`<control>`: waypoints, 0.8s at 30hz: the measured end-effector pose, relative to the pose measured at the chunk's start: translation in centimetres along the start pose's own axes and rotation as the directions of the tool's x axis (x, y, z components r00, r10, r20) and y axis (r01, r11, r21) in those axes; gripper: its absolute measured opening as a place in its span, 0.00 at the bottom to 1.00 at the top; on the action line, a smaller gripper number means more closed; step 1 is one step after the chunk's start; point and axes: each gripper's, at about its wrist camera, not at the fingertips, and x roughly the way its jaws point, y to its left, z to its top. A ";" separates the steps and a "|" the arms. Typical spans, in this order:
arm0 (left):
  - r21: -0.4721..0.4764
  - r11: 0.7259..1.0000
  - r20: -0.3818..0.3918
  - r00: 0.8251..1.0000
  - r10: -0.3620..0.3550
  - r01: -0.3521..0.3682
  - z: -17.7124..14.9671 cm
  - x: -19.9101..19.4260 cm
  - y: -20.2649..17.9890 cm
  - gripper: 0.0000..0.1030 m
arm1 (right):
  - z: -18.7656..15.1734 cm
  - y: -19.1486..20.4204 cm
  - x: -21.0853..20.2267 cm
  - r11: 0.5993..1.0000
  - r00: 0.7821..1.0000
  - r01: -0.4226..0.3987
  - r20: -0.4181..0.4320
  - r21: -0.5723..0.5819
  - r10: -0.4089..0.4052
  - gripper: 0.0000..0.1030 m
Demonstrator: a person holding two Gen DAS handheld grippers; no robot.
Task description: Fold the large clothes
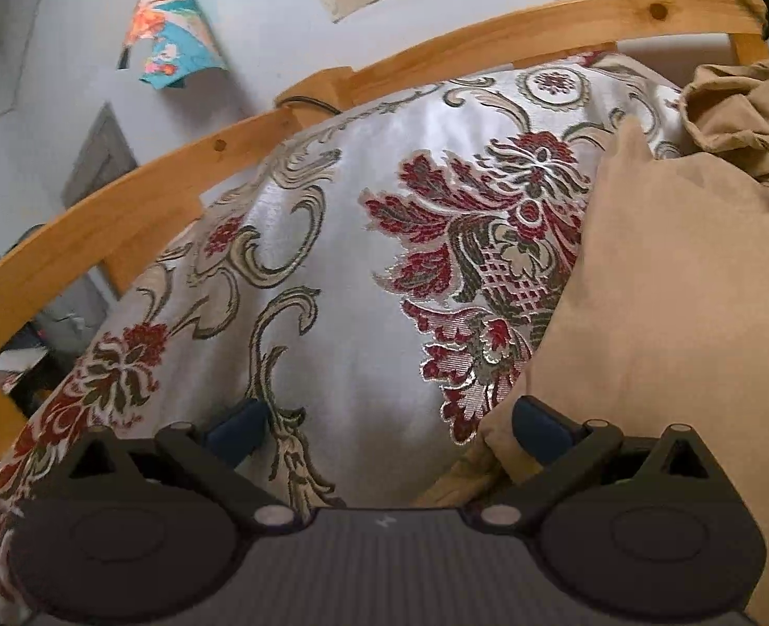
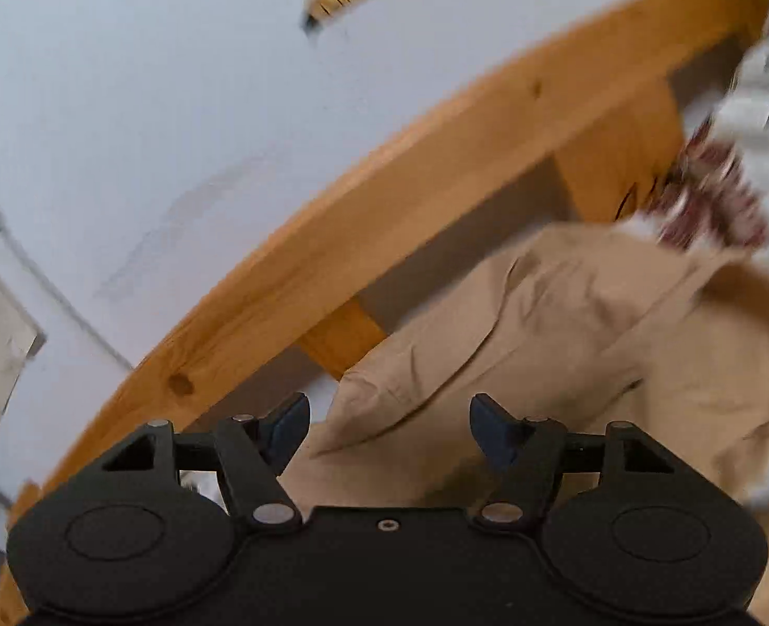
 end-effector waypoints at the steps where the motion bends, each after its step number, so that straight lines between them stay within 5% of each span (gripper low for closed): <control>1: -0.003 1.000 0.005 1.000 0.011 -0.011 -0.1 -0.1 -0.2 1.00 | -0.1 0.0 0.8 1.000 1.000 0.023 0.007 0.020 -0.023 0.75; 5: 0.011 0.999 0.020 0.999 0.037 -0.038 -0.1 0.1 -0.7 1.00 | 0.4 -0.6 3.1 0.993 0.999 0.046 0.017 0.107 -0.048 0.74; 7: 0.007 0.999 0.021 0.999 0.041 -0.041 -0.1 0.1 -0.7 1.00 | 0.7 -0.6 3.6 0.991 0.999 0.035 0.028 0.128 -0.039 0.64; 15: -0.019 1.000 -0.012 1.000 0.009 -0.009 0.5 0.1 -0.1 0.99 | 1.5 0.6 3.3 0.995 0.999 0.015 0.031 0.099 -0.018 0.05; 21: -0.168 0.974 -0.071 0.984 -0.164 0.150 2.2 -1.0 1.7 0.96 | 1.8 2.9 -3.4 0.999 0.998 -0.018 0.067 -0.041 0.020 0.00; 24: -0.189 0.957 -0.041 0.971 -0.233 0.222 2.8 -2.3 2.3 0.94 | 1.5 3.7 -8.8 0.992 0.994 -0.067 0.076 -0.103 0.075 0.00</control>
